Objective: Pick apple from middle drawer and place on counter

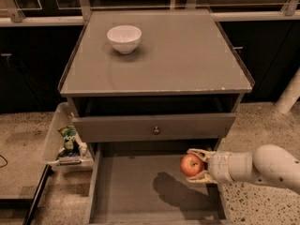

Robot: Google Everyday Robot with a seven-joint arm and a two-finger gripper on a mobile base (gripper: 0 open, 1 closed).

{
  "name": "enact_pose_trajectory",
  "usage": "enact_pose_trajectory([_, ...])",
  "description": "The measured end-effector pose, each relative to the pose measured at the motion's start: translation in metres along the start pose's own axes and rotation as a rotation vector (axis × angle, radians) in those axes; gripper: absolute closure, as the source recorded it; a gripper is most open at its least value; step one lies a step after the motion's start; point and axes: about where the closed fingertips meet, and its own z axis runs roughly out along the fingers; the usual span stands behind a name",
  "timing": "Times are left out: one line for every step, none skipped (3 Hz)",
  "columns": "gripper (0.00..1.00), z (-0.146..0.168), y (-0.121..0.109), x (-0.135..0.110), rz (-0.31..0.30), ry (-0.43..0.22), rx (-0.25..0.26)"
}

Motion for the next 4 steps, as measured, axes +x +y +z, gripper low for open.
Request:
enact_pose_trajectory([1.0, -0.052, -0.034, -0.045, -0.103, 0.006, 0.051])
enact_pose_trajectory([1.0, -0.115, -0.086, -0.097, -0.191, 0.007, 0.103])
enact_pose_trajectory([1.0, -0.185, -0.148, -0.147, -0.267, -0.003, 0.195])
enact_pose_trajectory([1.0, -0.185, -0.149, -0.147, -0.267, -0.003, 0.195])
